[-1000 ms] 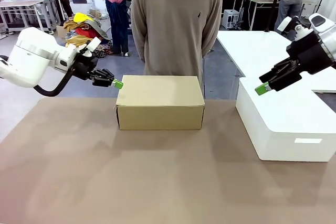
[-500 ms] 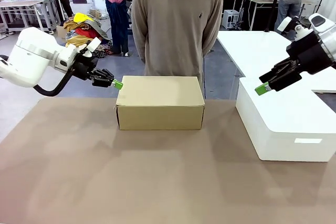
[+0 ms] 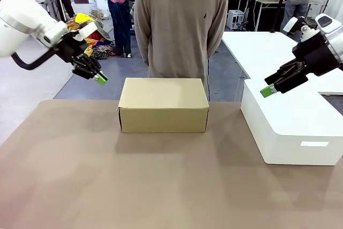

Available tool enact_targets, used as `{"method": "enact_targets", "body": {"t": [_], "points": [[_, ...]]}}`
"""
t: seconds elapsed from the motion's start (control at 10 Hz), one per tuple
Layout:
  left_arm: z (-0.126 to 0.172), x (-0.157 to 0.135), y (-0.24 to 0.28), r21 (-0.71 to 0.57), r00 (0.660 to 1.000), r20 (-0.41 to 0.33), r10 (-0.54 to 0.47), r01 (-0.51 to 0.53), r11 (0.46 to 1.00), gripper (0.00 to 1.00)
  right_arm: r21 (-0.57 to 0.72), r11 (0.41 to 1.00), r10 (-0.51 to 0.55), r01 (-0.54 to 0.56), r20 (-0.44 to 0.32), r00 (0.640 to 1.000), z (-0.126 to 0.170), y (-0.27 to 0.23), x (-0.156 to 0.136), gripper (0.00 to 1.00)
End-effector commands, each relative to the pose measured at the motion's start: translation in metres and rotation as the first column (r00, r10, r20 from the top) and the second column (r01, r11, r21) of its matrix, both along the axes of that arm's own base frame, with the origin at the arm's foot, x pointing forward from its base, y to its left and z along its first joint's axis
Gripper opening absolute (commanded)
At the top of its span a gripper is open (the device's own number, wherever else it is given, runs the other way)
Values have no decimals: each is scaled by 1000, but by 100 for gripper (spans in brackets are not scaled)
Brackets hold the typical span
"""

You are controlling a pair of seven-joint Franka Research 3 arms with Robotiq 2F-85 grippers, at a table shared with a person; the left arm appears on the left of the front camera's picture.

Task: Pack the shoes into the box.
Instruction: Press down on the lid of the Shoes Box.

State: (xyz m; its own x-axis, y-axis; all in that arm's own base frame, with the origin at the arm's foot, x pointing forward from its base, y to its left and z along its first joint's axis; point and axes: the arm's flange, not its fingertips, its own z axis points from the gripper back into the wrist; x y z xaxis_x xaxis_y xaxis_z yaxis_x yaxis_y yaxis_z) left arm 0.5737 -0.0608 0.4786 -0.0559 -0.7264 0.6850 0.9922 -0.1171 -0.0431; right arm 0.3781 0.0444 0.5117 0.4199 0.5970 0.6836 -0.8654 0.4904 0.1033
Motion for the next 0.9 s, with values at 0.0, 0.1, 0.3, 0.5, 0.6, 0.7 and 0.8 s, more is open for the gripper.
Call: {"method": "enact_targets", "body": {"t": [0.0, 0.1, 0.3, 0.5, 0.6, 0.7, 0.8], "points": [[15, -6, 3, 111, 1000, -24, -6, 9, 994, 83, 29, 999, 21, -21, 22, 1000, -2, 0, 3, 100], [23, -14, 5, 159, 999, -48, 19, -11, 987, 100, 0, 1000, 0, 0, 0, 1000, 0, 0, 0, 84], [35, -31, 8, 267, 988, -74, 136, -112, 957, 100, -21, 1000, -8, 9, 19, 1000, 20, 12, 9, 44], [39, -51, 12, 350, 971, -108, 212, -163, 923, 100, -73, 997, -7, 11, 54, 998, 42, 36, 20, 4], [38, -64, 12, 420, 957, -119, 264, -192, 887, 100, -105, 994, -6, 13, 66, 998, 53, 55, 30, 0], [36, -76, 10, 461, 947, -126, 296, -208, 863, 100, -140, 990, -8, 19, 76, 997, 59, 73, 39, 0], [32, -87, 7, 511, 935, -109, 336, -237, 826, 100, -189, 982, -17, 29, 64, 998, 64, 92, 48, 0]]}}
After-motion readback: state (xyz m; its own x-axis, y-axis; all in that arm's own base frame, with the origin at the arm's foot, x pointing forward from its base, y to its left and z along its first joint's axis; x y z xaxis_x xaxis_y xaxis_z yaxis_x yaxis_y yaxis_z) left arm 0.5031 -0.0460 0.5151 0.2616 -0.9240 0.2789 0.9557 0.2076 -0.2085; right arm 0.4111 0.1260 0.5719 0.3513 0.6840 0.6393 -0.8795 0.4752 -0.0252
